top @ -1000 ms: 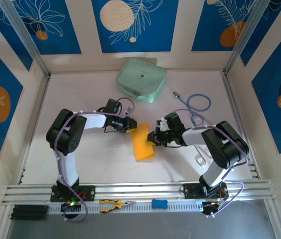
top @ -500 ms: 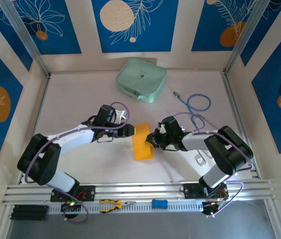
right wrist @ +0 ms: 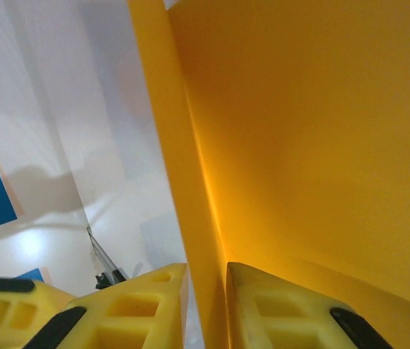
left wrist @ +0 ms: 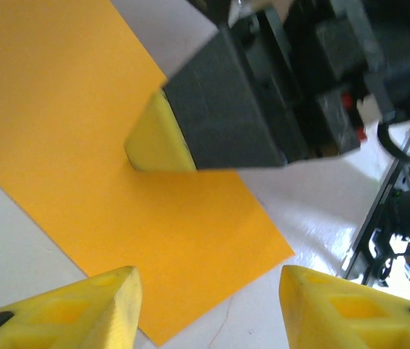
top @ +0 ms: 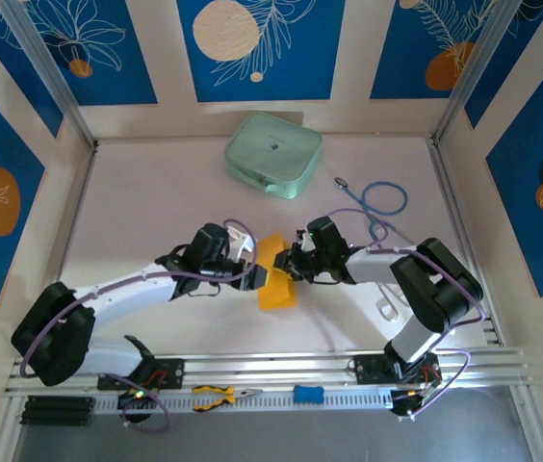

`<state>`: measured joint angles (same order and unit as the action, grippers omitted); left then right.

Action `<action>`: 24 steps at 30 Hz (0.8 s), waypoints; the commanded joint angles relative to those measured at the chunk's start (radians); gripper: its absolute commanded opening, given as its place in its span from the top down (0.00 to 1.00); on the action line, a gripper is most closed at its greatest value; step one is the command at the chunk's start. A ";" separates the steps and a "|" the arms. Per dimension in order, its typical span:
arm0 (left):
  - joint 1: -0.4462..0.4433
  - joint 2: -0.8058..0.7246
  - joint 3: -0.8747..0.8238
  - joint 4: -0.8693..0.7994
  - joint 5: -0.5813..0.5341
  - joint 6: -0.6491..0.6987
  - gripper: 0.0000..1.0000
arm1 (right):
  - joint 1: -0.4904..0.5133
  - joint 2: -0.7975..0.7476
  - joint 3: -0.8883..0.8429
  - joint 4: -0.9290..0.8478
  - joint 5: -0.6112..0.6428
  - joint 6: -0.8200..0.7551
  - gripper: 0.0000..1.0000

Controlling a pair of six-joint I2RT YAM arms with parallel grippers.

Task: Fold a paper plane with a square sheet of paper (pick it up from the middle)
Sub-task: Fold the triangle a second time at the center of the table.

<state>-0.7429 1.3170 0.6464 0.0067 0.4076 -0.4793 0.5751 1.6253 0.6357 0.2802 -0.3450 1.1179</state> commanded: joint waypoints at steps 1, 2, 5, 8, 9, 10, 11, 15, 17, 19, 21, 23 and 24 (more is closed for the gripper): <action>-0.041 -0.010 -0.016 0.041 -0.066 0.016 0.45 | -0.036 -0.009 0.019 -0.086 -0.054 -0.065 0.78; -0.056 -0.009 -0.014 0.041 -0.077 0.019 0.45 | -0.043 -0.008 0.015 -0.080 -0.064 -0.069 0.78; -0.118 0.003 0.014 -0.007 -0.147 0.063 0.44 | -0.057 -0.002 0.011 -0.055 -0.093 -0.071 0.84; -0.187 0.020 0.045 -0.056 -0.256 0.111 0.42 | -0.064 0.019 0.016 -0.043 -0.100 -0.068 0.91; -0.214 0.030 0.058 -0.072 -0.294 0.128 0.41 | -0.064 0.024 0.017 -0.040 -0.100 -0.062 0.92; -0.238 0.042 0.072 -0.083 -0.330 0.142 0.40 | -0.064 0.026 0.016 -0.038 -0.095 -0.057 0.93; -0.260 0.054 0.085 -0.093 -0.359 0.155 0.39 | -0.064 0.027 0.016 -0.037 -0.092 -0.052 0.93; -0.341 0.120 0.144 -0.133 -0.455 0.208 0.31 | -0.066 0.018 0.009 -0.043 -0.071 -0.038 0.93; -0.372 0.153 0.173 -0.150 -0.498 0.229 0.30 | -0.066 0.016 0.009 -0.041 -0.076 -0.035 0.92; -0.403 0.189 0.198 -0.161 -0.548 0.246 0.29 | -0.066 0.014 0.010 -0.043 -0.077 -0.033 0.92; -0.427 0.221 0.225 -0.175 -0.587 0.257 0.27 | -0.065 0.016 0.009 -0.043 -0.074 -0.030 0.92; -0.448 0.244 0.243 -0.185 -0.624 0.264 0.26 | -0.067 0.018 0.008 -0.042 -0.074 -0.027 0.92; -0.458 0.254 0.249 -0.189 -0.641 0.265 0.25 | -0.066 0.018 0.006 -0.040 -0.074 -0.026 0.92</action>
<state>-1.1767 1.5482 0.8581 -0.1360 -0.1349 -0.2516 0.5137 1.6394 0.6395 0.2459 -0.4042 1.0813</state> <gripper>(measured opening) 0.745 0.080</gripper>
